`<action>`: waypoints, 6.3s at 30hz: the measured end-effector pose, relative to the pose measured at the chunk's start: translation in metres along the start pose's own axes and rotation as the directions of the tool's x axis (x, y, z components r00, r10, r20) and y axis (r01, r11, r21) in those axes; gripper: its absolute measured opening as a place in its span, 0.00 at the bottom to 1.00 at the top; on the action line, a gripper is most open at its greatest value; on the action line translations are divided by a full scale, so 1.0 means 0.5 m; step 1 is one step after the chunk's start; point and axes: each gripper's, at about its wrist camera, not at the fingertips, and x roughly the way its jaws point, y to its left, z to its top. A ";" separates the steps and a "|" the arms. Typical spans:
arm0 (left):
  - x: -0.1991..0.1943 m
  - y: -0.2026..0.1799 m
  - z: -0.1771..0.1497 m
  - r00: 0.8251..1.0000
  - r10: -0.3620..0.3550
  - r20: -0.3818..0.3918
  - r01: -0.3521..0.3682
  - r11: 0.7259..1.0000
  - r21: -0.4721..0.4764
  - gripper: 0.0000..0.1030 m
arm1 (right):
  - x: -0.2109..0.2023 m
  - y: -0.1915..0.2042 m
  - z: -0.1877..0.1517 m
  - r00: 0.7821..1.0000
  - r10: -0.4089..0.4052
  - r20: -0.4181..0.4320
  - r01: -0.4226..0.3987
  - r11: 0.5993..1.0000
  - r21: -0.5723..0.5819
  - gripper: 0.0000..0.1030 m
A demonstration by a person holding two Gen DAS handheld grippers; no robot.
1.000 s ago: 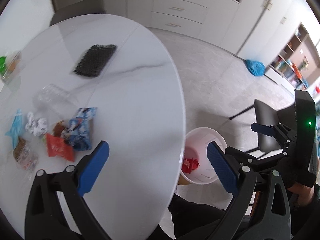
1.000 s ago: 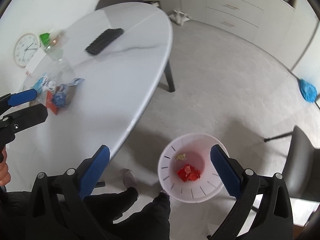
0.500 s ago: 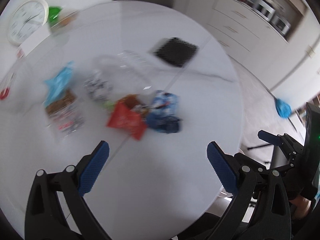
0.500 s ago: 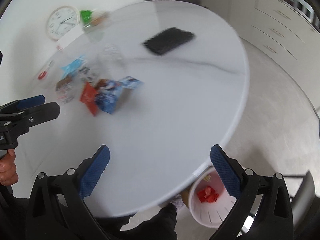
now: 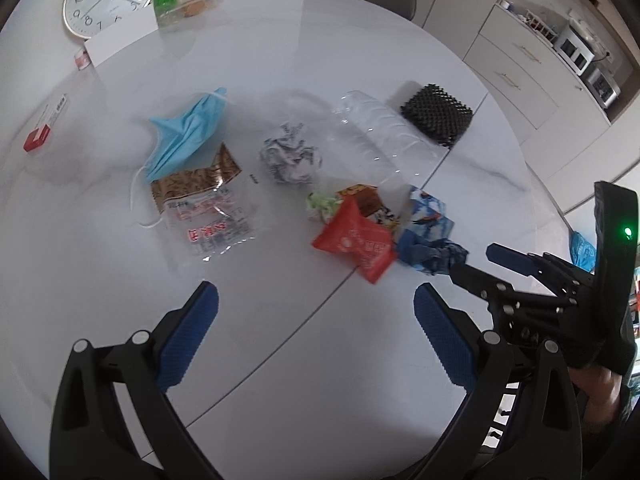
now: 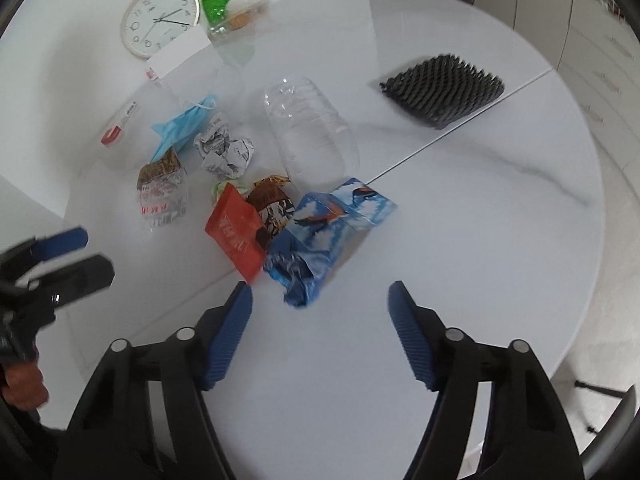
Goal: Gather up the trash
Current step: 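Move both tools back over the remaining trash on the table, then grasp the blue patterned wrapper with the right tool while the left tool grasps the red snack packet, then carry both items to the wastebasket and open both tools to drop them, then move both tools back over the table toward the remaining trash, then grasp the blue bird-print tissue box with the right tool while the left tool grasps green crumpled paper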
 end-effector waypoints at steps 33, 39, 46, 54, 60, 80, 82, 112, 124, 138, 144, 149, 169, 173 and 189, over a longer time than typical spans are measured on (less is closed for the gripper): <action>0.221 -0.036 0.074 0.977 -0.084 -0.198 -0.003 0.914 -0.405 0.73 | -0.062 -0.110 -0.076 0.999 0.041 -0.020 -0.038 0.990 0.133 0.17; 0.248 -0.027 0.062 0.973 -0.082 -0.217 -0.053 0.832 -0.553 0.54 | -0.069 -0.151 -0.084 0.998 0.052 -0.022 -0.048 0.989 0.137 0.17; 0.245 -0.019 0.055 0.974 -0.098 -0.206 -0.046 0.799 -0.600 0.37 | -0.079 -0.182 -0.077 0.998 0.061 -0.009 -0.060 0.989 0.135 0.17; 0.210 -0.028 0.044 0.977 -0.085 -0.194 -0.033 0.845 -0.534 0.34 | -0.087 -0.189 -0.079 0.998 0.065 0.005 -0.065 0.989 0.130 0.17; 0.154 -0.073 0.044 0.983 -0.079 -0.167 0.010 0.925 -0.381 0.34 | -0.109 -0.182 -0.099 0.999 0.045 0.029 -0.049 0.991 0.128 0.17; 0.083 -0.456 -0.015 0.963 -0.170 -0.209 0.226 0.931 0.286 0.34 | -0.261 -0.375 -0.417 0.970 -0.242 -0.006 0.223 0.884 0.412 0.17; 0.084 -0.502 -0.032 0.960 -0.178 -0.218 0.247 0.903 0.351 0.34 | -0.254 -0.392 -0.449 0.967 -0.252 -0.027 0.239 0.869 0.434 0.17; 0.079 -0.798 -0.223 0.884 -0.223 -0.410 0.462 0.551 0.695 0.93 | -0.340 -0.524 -0.602 0.922 -0.380 -0.073 0.333 0.685 0.648 0.85; 0.076 -0.782 -0.201 0.907 -0.216 -0.360 0.416 0.582 0.699 0.93 | -0.337 -0.506 -0.567 0.919 -0.390 -0.060 0.340 0.704 0.623 0.89; 0.018 -0.561 -0.069 0.982 -0.172 -0.078 0.187 0.833 0.522 0.93 | -0.327 -0.375 -0.342 0.911 -0.405 0.073 0.347 0.852 0.392 0.98; -0.001 -0.389 -0.015 0.997 -0.079 0.019 0.067 0.933 0.353 0.93 | -0.276 -0.274 -0.206 0.935 -0.326 0.139 0.285 0.925 0.251 0.98; 0.007 -0.241 0.003 0.999 -0.003 0.041 -0.005 0.980 0.197 0.93 | -0.211 -0.188 -0.115 0.962 -0.233 0.140 0.209 0.963 0.168 0.98; 0.067 0.022 0.017 0.998 0.061 0.025 -0.062 0.997 0.044 0.93 | 0.030 -0.021 0.059 0.997 -0.078 0.016 0.071 0.962 0.264 0.93; 0.082 0.026 0.022 0.999 0.030 0.019 -0.031 0.997 0.066 0.93 | 0.064 -0.009 0.079 0.992 -0.123 -0.001 0.117 0.944 0.309 0.87; 0.141 0.014 0.070 0.998 -0.052 0.029 0.049 0.993 0.108 0.83 | 0.086 -0.008 0.063 0.983 -0.183 -0.026 0.182 0.934 0.306 0.51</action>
